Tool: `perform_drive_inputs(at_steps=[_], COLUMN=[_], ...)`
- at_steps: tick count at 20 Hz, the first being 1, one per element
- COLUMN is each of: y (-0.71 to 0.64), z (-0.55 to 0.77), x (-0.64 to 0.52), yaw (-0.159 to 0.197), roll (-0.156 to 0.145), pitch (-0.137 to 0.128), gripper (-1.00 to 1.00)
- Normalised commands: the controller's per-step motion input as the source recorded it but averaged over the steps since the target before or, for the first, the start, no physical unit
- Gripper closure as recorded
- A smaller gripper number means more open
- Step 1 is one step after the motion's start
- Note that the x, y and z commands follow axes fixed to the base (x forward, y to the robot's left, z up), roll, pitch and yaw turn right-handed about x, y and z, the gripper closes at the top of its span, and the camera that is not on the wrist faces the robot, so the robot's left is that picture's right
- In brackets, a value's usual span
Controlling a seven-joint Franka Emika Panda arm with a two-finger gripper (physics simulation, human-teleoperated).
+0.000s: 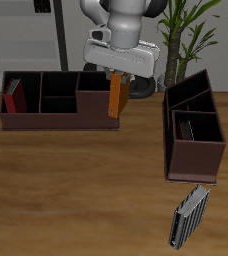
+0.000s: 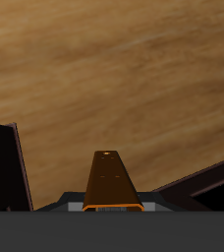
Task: Place the left red book into the back desk caddy's left compartment and place the right red book into the left desk caddy's right compartment and place the orange book into the left desk caddy's back compartment
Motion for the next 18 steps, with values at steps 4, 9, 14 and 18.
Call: perform_drive_inputs(at_steps=[4, 9, 14, 18], y=[0.09, 0.18, 0.29, 0.38], z=[0.23, 0.23, -0.08, -0.03], x=[-0.37, -0.48, -0.32, -0.26], yaw=[0.026, 0.008, 0.025, -0.002], roll=[0.008, 0.042, 0.042, 0.074], pitch=[-0.041, -0.021, 0.025, 0.037], gripper=[1.00, 1.00, 1.00, 1.00])
